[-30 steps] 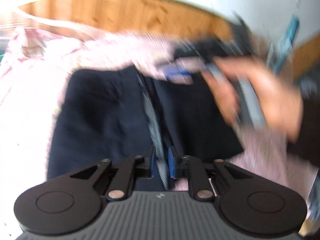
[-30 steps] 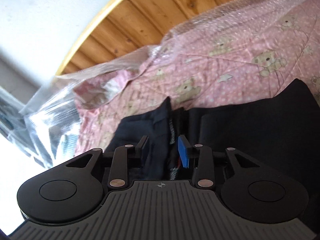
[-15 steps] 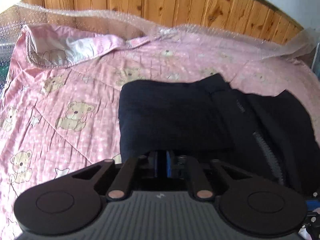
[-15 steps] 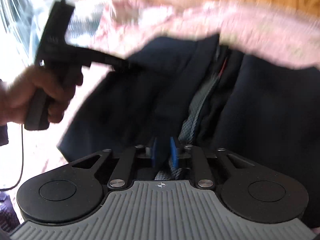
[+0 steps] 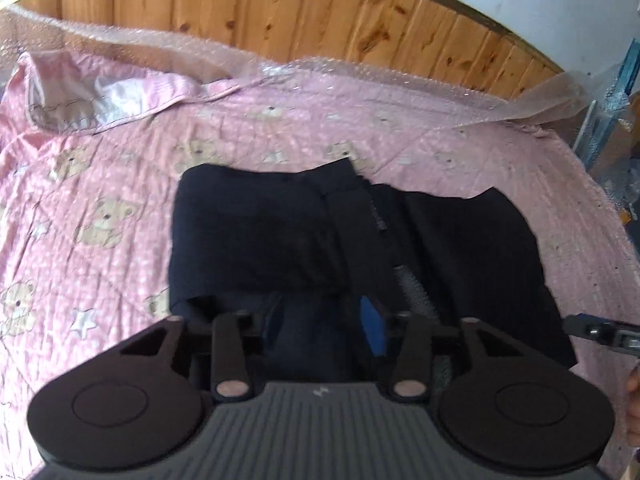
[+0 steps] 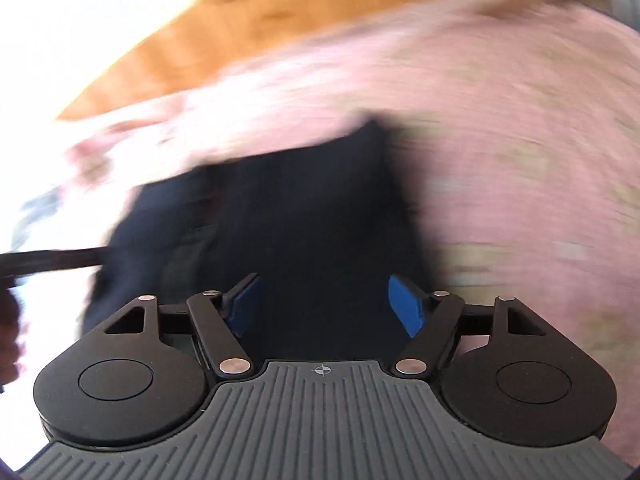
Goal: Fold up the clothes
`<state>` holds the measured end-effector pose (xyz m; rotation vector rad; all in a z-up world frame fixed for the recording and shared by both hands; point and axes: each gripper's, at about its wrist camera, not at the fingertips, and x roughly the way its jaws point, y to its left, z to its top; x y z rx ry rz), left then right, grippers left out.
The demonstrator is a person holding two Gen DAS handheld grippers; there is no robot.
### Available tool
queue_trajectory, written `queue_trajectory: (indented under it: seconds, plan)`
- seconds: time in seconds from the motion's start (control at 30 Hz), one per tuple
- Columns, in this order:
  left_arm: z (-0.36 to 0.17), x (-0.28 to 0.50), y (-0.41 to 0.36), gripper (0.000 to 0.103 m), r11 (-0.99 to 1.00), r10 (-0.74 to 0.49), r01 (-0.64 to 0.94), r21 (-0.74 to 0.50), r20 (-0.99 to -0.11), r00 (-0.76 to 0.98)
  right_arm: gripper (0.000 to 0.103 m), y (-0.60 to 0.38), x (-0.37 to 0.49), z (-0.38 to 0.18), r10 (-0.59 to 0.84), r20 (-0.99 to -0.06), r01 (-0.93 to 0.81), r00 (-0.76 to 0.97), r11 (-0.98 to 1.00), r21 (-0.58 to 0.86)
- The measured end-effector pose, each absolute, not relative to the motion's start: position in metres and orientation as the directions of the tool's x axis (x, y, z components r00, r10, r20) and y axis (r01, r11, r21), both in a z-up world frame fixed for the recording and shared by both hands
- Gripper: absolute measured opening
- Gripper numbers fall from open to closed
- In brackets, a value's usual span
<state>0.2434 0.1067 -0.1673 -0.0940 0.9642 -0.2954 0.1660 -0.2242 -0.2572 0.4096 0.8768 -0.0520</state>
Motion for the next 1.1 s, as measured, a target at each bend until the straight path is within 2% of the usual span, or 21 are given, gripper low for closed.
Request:
queue_trajectory:
  seconds: [0.07, 0.1, 0.13, 0.2, 0.4, 0.53, 0.6, 0.67, 0.7, 0.77, 0.8, 0.83, 0.87, 0.9, 0.93, 0.97, 1.0, 1.03, 1.1]
  plan:
    - [-0.155, 0.252, 0.075, 0.066, 0.946, -0.318, 0.226, -0.232, -0.794, 0.518, 0.071, -0.255, 0.171, -0.278, 0.109, -0.792, 0.26, 0.601, 0.91, 0.322]
    - [-0.151, 0.257, 0.055, 0.068, 0.939, -0.338, 0.24, -0.247, -0.796, 0.503, 0.065, -0.258, 0.172, -0.281, 0.141, -0.788, 0.232, 0.599, 0.912, 0.339]
    - [-0.148, 0.263, 0.037, 0.071, 0.931, -0.356, 0.254, -0.261, -0.799, 0.485, 0.049, -0.262, 0.172, -0.284, 0.172, -0.785, 0.204, 0.595, 0.912, 0.355]
    - [-0.146, 0.275, -0.003, 0.071, 0.919, -0.377, 0.289, -0.267, -0.807, 0.454, 0.004, -0.26, 0.171, -0.282, 0.197, -0.775, 0.148, 0.601, 0.925, 0.35]
    - [-0.157, 0.31, -0.124, 0.077, 0.887, -0.378, 0.411, -0.213, -0.846, 0.377, 0.001, -0.213, 0.152, -0.246, 0.15, -0.712, -0.055, 0.686, 0.986, 0.154]
    - [-0.187, 0.324, -0.176, 0.077, 0.89, -0.242, 0.452, -0.066, -0.908, 0.342, 0.001, -0.195, 0.147, -0.23, 0.184, -0.651, -0.168, 0.736, 0.982, 0.088]
    - [-0.202, 0.326, -0.192, 0.073, 0.865, -0.172, 0.501, 0.016, -0.929, 0.327, 0.001, -0.195, 0.146, -0.232, 0.21, -0.637, -0.185, 0.742, 0.977, 0.106]
    - [-0.213, 0.326, -0.194, 0.023, 0.846, -0.123, 0.529, 0.061, -0.944, 0.305, 0.001, -0.196, 0.148, -0.237, 0.218, -0.629, -0.178, 0.746, 0.976, 0.127]
    - [-0.216, 0.327, -0.19, 0.016, 0.845, -0.112, 0.531, 0.064, -0.95, 0.293, 0.002, -0.197, 0.15, -0.24, 0.216, -0.627, -0.168, 0.748, 0.976, 0.136]
    - [-0.211, 0.327, -0.181, 0.01, 0.856, -0.123, 0.515, 0.052, -0.946, 0.3, 0.015, -0.199, 0.154, -0.246, 0.21, -0.624, -0.146, 0.752, 0.977, 0.154]
    - [-0.208, 0.328, -0.176, 0.009, 0.867, -0.138, 0.498, 0.031, -0.944, 0.299, 0.04, -0.201, 0.154, -0.249, 0.196, -0.63, -0.123, 0.752, 0.98, 0.158]
    - [-0.204, 0.33, -0.17, 0.009, 0.878, -0.155, 0.478, 0.006, -0.943, 0.295, 0.073, -0.204, 0.155, -0.252, 0.181, -0.635, -0.1, 0.751, 0.982, 0.161]
    - [-0.201, 0.332, -0.165, 0.009, 0.888, -0.172, 0.46, -0.02, -0.941, 0.29, 0.081, -0.206, 0.155, -0.256, 0.17, -0.642, -0.081, 0.748, 0.983, 0.166]
    - [-0.199, 0.335, -0.16, 0.009, 0.893, -0.193, 0.447, -0.048, -0.939, 0.284, 0.081, -0.207, 0.157, -0.262, 0.185, -0.654, -0.088, 0.733, 0.98, 0.179]
    - [-0.197, 0.337, -0.155, 0.008, 0.897, -0.215, 0.435, -0.076, -0.936, 0.279, 0.069, -0.207, 0.159, -0.267, 0.204, -0.666, -0.097, 0.717, 0.976, 0.194]
    - [-0.196, 0.339, -0.15, 0.008, 0.9, -0.234, 0.423, -0.103, -0.934, 0.271, 0.052, -0.205, 0.162, -0.272, 0.249, -0.676, -0.126, 0.693, 0.966, 0.227]
    - [-0.195, 0.34, -0.144, 0.008, 0.902, -0.259, 0.41, -0.135, -0.929, 0.264, 0.01, -0.203, 0.164, -0.276, 0.286, -0.684, -0.151, 0.671, 0.956, 0.253]
    - [-0.191, 0.341, -0.136, 0.008, 0.901, -0.29, 0.399, -0.17, -0.921, 0.261, 0.004, -0.197, 0.161, -0.273, 0.259, -0.692, -0.145, 0.674, 0.965, 0.219]
    - [-0.18, 0.344, -0.113, 0.008, 0.895, -0.359, 0.37, -0.249, -0.895, 0.264, 0.003, -0.186, 0.155, -0.256, 0.201, -0.688, -0.136, 0.697, 0.98, 0.148]
